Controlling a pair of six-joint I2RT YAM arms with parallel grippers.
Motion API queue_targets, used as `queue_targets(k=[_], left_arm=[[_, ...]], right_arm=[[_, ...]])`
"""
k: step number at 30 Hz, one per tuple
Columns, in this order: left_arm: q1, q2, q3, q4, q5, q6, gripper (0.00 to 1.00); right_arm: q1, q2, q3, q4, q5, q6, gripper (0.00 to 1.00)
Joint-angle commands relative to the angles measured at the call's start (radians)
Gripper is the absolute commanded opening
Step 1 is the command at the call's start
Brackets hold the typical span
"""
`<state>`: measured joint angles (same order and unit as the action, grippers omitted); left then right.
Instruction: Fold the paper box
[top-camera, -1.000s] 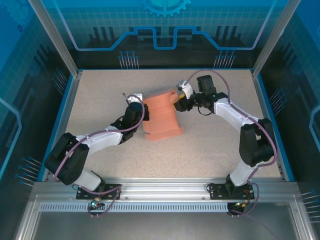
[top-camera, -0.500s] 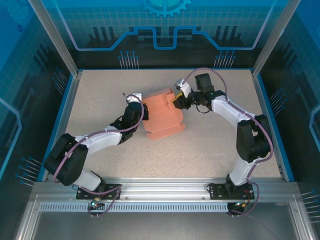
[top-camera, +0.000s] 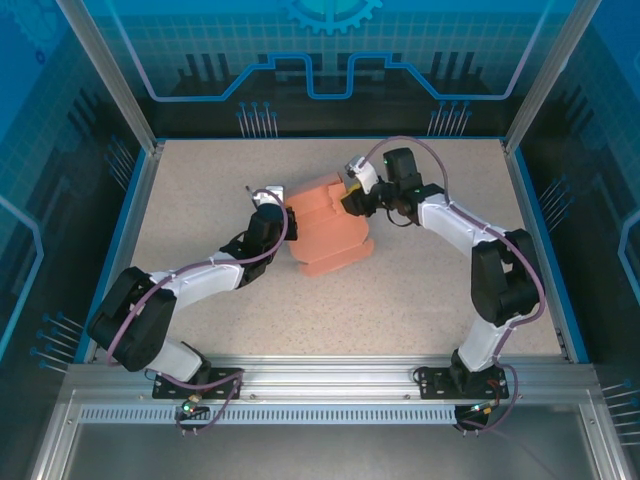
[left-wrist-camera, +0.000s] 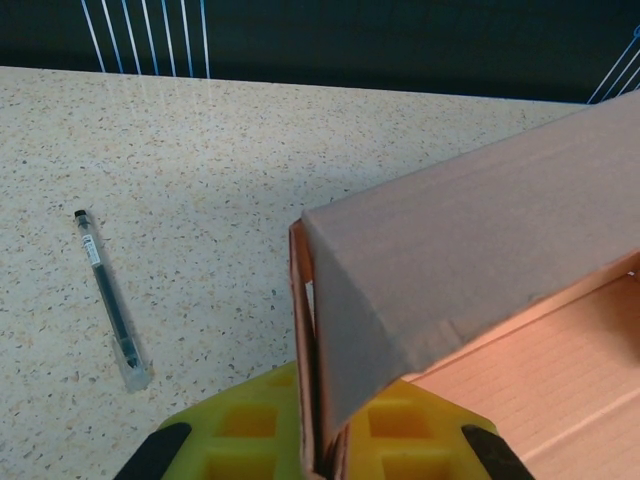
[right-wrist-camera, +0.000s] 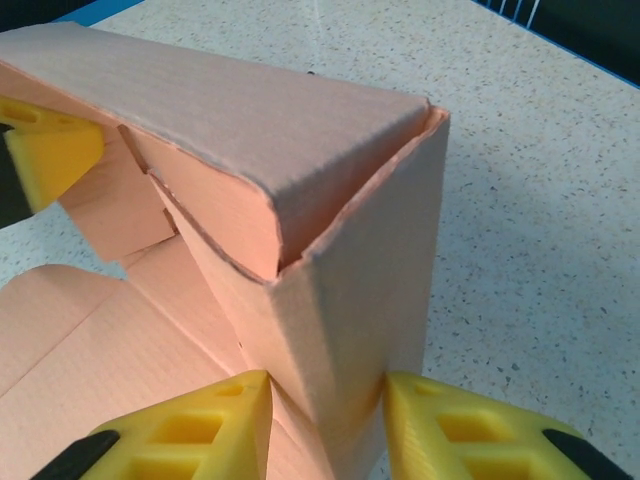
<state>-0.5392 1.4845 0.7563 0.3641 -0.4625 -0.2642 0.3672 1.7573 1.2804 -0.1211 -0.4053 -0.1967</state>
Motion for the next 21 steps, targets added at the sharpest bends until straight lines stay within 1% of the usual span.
queue_targets(k=[1,5,12,17,21], left_arm=[[-0.015,-0.020,-0.005,0.004,0.064,0.002,0.04],[-0.015,-0.020,-0.004,0.002,0.062,0.002,0.04],[-0.015,-0.018,-0.001,-0.001,0.062,0.002,0.04],[-0.015,-0.015,0.000,0.001,0.064,-0.001,0.04],[-0.016,-0.013,0.002,-0.001,0.064,-0.001,0.04]], right_arm=[[0.035,-0.004,-0.014,0.133,0.093,0.050,0.35],[0.077,-0.014,-0.033,0.170,0.249,0.082,0.33],[0.158,-0.040,-0.082,0.187,0.528,0.134,0.18],[0.206,-0.025,-0.080,0.160,0.757,0.178,0.14],[0.237,-0.005,-0.066,0.124,0.930,0.220,0.13]])
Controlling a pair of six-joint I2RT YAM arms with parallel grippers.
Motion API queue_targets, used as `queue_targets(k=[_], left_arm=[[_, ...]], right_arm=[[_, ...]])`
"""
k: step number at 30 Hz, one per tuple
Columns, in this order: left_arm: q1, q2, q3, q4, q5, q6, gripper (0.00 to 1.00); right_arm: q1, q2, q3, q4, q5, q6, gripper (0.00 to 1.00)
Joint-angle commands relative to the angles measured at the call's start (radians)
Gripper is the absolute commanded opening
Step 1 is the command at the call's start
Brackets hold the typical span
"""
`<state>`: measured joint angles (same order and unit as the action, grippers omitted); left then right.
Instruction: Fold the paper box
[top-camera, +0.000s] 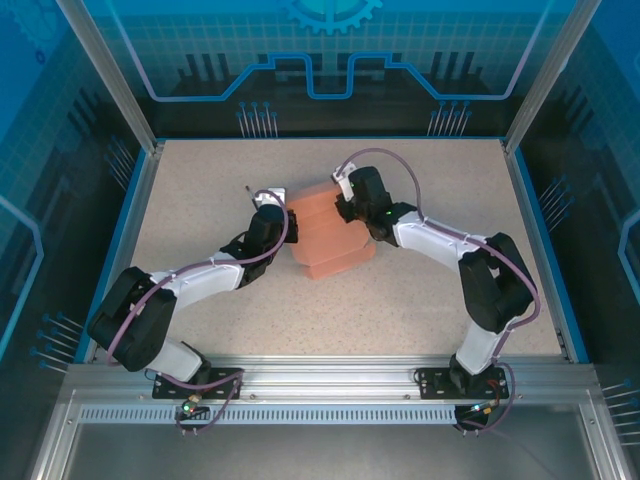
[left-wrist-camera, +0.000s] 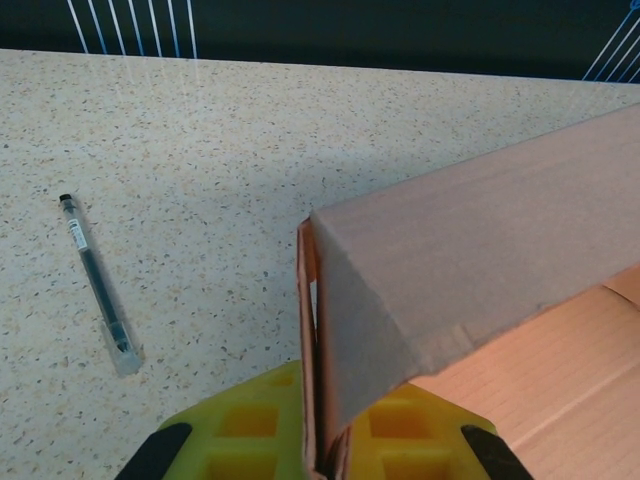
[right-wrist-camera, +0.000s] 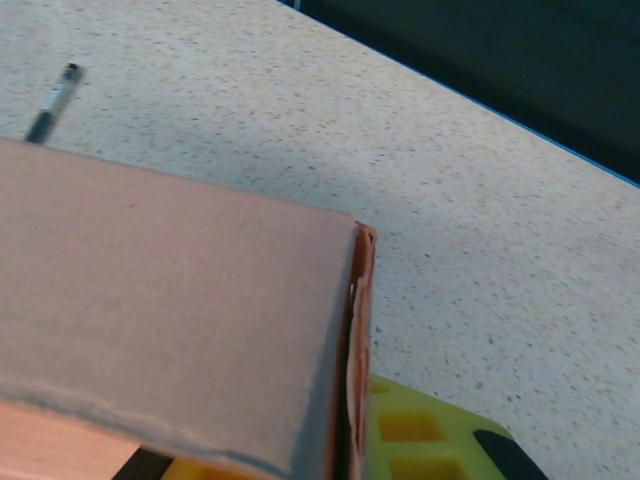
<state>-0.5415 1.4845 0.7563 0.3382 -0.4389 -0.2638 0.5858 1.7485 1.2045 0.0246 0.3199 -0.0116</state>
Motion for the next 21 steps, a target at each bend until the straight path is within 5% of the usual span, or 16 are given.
queue_targets(k=[1,9,21], left_arm=[[-0.013,-0.012,0.004,0.025,0.040,-0.001,0.04],[-0.014,-0.006,-0.001,0.029,0.039,-0.005,0.04],[-0.014,-0.006,-0.002,0.025,0.025,0.003,0.04]], right_arm=[[0.021,0.009,0.015,-0.032,0.231,0.043,0.13],[0.039,0.049,0.055,-0.099,0.366,0.064,0.11],[0.028,-0.063,0.016,-0.200,0.083,0.085,0.34]])
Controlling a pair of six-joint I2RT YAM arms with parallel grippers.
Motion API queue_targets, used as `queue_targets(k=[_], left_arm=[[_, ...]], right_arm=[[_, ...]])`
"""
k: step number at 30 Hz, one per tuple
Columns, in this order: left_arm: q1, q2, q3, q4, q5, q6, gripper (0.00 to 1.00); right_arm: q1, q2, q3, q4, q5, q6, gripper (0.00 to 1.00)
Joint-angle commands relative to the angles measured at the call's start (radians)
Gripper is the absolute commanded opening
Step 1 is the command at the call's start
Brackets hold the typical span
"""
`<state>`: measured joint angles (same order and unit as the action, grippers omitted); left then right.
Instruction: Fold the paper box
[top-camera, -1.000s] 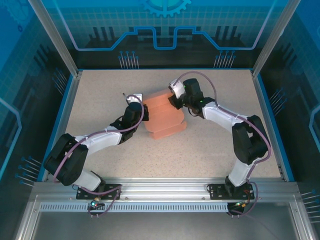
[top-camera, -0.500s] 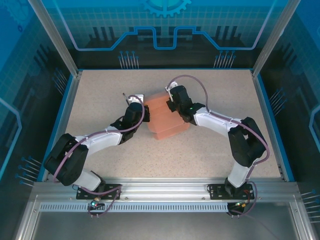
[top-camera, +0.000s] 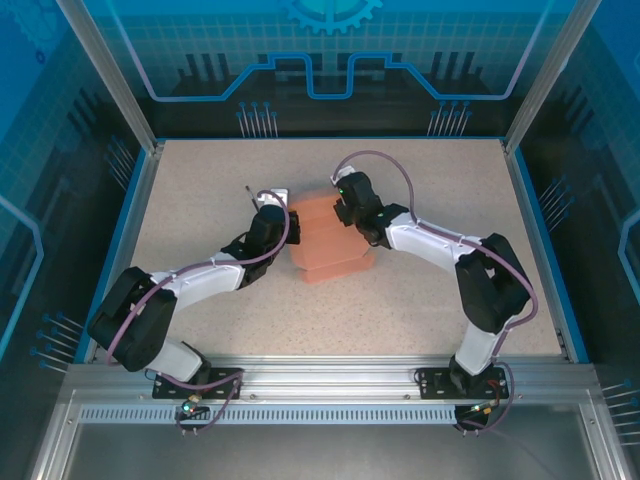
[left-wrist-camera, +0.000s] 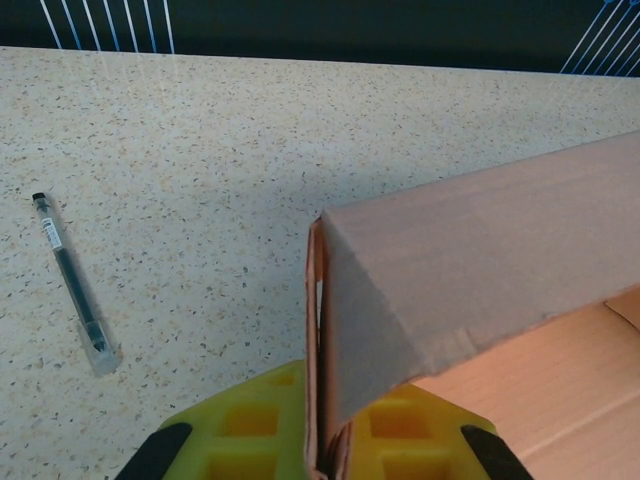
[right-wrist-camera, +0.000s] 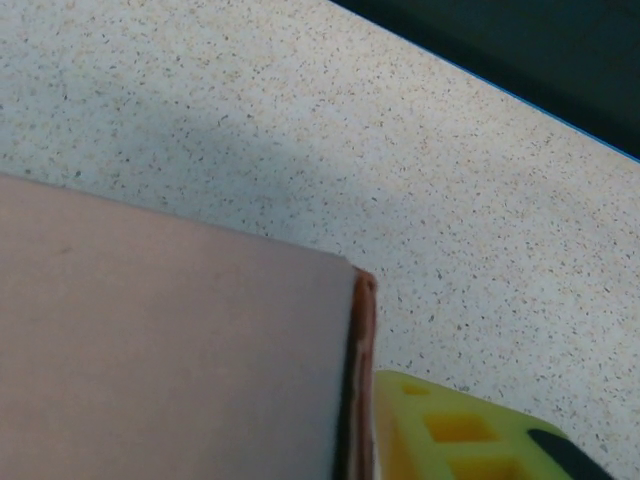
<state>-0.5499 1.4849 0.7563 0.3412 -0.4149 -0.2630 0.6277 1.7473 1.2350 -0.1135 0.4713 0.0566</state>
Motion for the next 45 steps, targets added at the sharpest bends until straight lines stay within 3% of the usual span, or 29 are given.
queue_targets(k=[1,8,12,18,26,45], left_arm=[[-0.005,-0.005,-0.002,0.021,0.000,0.002,0.04],[-0.004,0.000,-0.002,0.012,-0.010,0.005,0.04],[-0.004,0.000,-0.003,0.009,-0.018,0.007,0.04],[-0.005,0.003,-0.020,0.043,-0.010,0.036,0.04],[-0.036,0.069,-0.030,0.130,-0.004,0.137,0.04],[-0.106,0.234,-0.046,0.309,-0.020,0.159,0.04]], right_arm=[[-0.014,-0.072,-0.018,-0.077,-0.086,0.023,0.36],[-0.016,-0.191,-0.057,-0.151,-0.236,0.048,0.55],[-0.031,-0.271,-0.072,-0.174,-0.345,0.045,0.58],[-0.135,-0.356,-0.070,-0.186,-0.571,0.040,0.60],[-0.287,-0.285,-0.060,-0.186,-0.719,0.122,0.59],[-0.312,-0.084,-0.122,-0.170,-0.757,0.126,0.53]])
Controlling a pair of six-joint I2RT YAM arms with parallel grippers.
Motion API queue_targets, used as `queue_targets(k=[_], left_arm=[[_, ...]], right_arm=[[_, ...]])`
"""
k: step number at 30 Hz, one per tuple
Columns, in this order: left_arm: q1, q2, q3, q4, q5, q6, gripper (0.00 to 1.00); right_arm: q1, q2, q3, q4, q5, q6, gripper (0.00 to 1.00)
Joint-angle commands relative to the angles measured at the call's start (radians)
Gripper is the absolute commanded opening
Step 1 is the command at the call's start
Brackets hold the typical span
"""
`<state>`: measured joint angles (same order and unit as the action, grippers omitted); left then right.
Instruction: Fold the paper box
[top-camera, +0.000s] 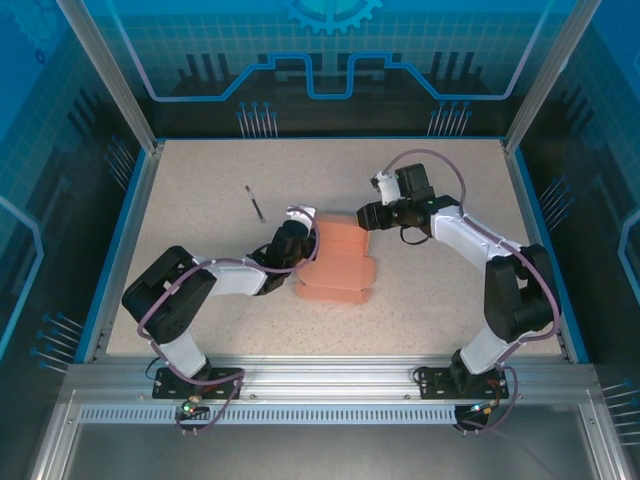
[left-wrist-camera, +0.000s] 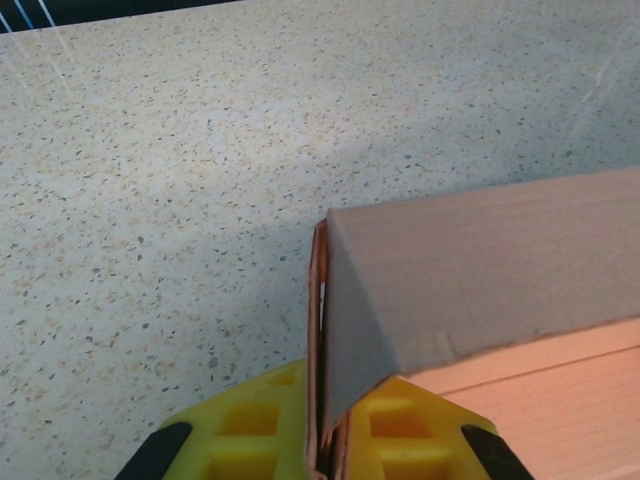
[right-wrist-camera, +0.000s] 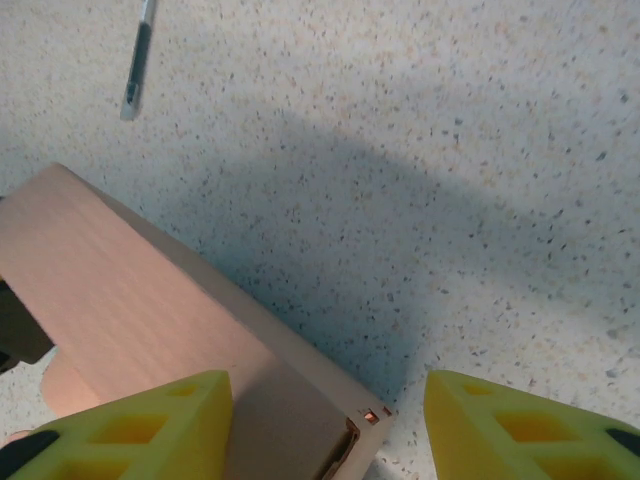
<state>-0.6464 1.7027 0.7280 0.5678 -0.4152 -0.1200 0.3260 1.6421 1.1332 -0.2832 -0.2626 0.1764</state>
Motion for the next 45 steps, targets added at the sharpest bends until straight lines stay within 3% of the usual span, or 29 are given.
queue_targets(k=[1,18,30,37,45], left_arm=[[-0.011,0.021,-0.021,0.089,-0.020,0.016,0.04],[-0.019,0.100,-0.096,0.245,-0.039,0.016,0.12],[-0.018,0.030,-0.092,0.185,-0.049,0.038,0.00],[0.015,-0.046,0.054,-0.177,0.041,0.038,0.00],[0.136,-0.068,0.308,-0.734,0.298,0.018,0.00]], right_arm=[[-0.010,0.025,-0.028,0.002,-0.023,0.007,0.53],[-0.007,0.012,-0.129,0.033,0.000,0.019,0.51],[-0.009,-0.143,-0.058,0.047,-0.046,0.021,0.58],[-0.020,-0.226,-0.044,0.027,0.048,-0.026,0.60],[-0.036,-0.231,-0.031,0.013,0.068,-0.028,0.60]])
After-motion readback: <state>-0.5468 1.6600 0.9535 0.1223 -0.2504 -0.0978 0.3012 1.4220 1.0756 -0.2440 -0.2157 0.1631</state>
